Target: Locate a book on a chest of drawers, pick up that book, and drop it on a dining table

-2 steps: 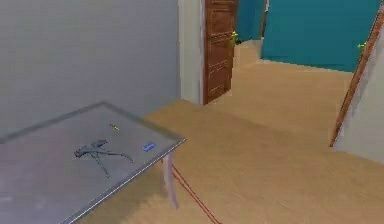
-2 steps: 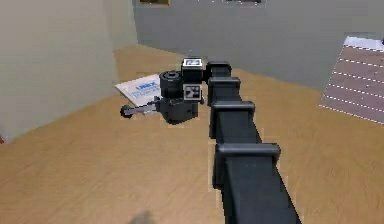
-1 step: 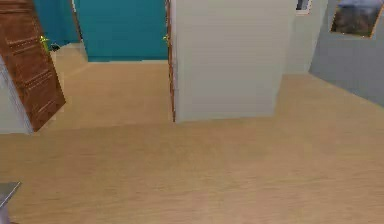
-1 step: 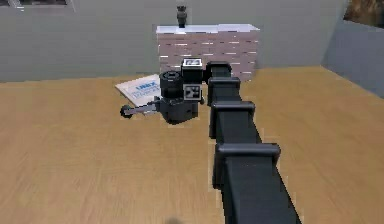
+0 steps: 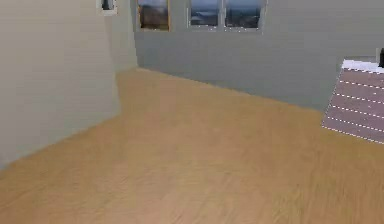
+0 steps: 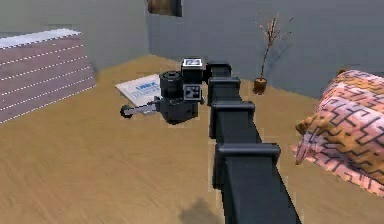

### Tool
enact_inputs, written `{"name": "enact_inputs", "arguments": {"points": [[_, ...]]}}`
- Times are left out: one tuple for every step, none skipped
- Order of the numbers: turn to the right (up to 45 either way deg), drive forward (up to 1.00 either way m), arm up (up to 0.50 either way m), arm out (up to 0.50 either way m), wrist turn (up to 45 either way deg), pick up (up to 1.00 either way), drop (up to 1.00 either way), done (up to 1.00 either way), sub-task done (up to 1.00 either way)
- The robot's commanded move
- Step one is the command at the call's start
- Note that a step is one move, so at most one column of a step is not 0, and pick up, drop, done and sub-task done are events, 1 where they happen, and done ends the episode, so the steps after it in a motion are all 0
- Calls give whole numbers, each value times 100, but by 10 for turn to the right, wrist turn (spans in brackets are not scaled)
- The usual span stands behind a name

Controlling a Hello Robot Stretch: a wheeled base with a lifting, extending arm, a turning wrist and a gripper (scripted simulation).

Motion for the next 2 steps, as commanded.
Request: {"name": "enact_inputs", "arguments": {"points": [[390,0,0,0,0,0,0,0,0],[450,0,0,0,0,0,0,0,0]]}}
